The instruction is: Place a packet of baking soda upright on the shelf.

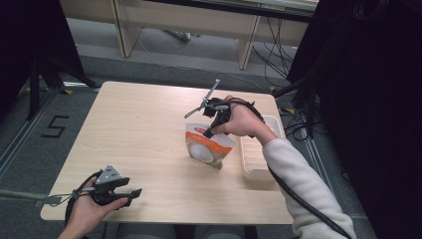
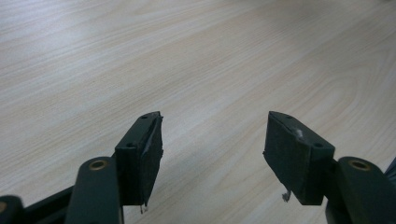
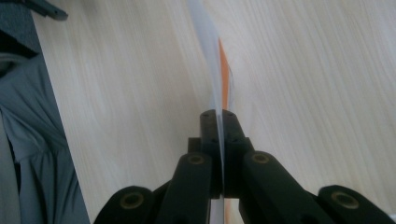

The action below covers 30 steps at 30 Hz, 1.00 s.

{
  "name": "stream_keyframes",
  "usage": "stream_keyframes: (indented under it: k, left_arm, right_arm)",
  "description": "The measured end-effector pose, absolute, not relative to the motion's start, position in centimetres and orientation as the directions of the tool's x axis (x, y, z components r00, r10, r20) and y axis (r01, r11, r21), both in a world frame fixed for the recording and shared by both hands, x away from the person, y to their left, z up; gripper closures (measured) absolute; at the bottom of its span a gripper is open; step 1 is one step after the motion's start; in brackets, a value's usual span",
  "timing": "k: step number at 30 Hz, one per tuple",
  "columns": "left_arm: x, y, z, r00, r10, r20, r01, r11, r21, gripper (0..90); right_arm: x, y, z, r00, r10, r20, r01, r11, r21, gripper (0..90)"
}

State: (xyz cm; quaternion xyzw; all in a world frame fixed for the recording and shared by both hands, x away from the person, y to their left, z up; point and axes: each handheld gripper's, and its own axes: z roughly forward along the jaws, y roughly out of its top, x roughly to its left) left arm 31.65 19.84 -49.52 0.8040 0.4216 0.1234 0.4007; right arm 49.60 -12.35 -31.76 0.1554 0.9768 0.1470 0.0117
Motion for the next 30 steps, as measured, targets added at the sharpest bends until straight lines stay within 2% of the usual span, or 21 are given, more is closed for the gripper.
stream_keyframes:
  k: [5,7,17,21,30]
  left_arm:
    - [31.6,19.9,-49.5,0.617,0.776,-0.132,0.575,-0.33,0.749,36.3]
    - [31.6,19.9,-49.5,0.616,0.776,-0.135,0.578,-0.328,0.748,36.3]
    - [31.6,19.9,-49.5,0.613,0.777,-0.142,0.582,-0.323,0.746,36.3]
    - [31.6,19.9,-49.5,0.613,0.777,-0.145,0.584,-0.322,0.746,36.3]
    - [31.7,19.9,-49.5,0.613,0.777,-0.146,0.585,-0.321,0.744,36.3]
  right_arm:
    - [49.3,-12.7,-30.5,-0.97,0.241,0.027,0.24,0.943,0.232,90.0]
    - [49.3,-12.9,-30.1,-0.982,0.187,0.015,0.185,0.954,0.235,90.0]
    - [49.1,-14.3,-27.9,-0.991,0.135,-0.018,0.127,0.965,0.229,90.0]
    - [49.4,-15.2,-27.1,-0.996,0.082,-0.029,0.074,0.971,0.226,90.0]
    - [49.4,-16.1,-26.1,-0.995,0.099,-0.026,0.092,0.977,0.192,90.0]
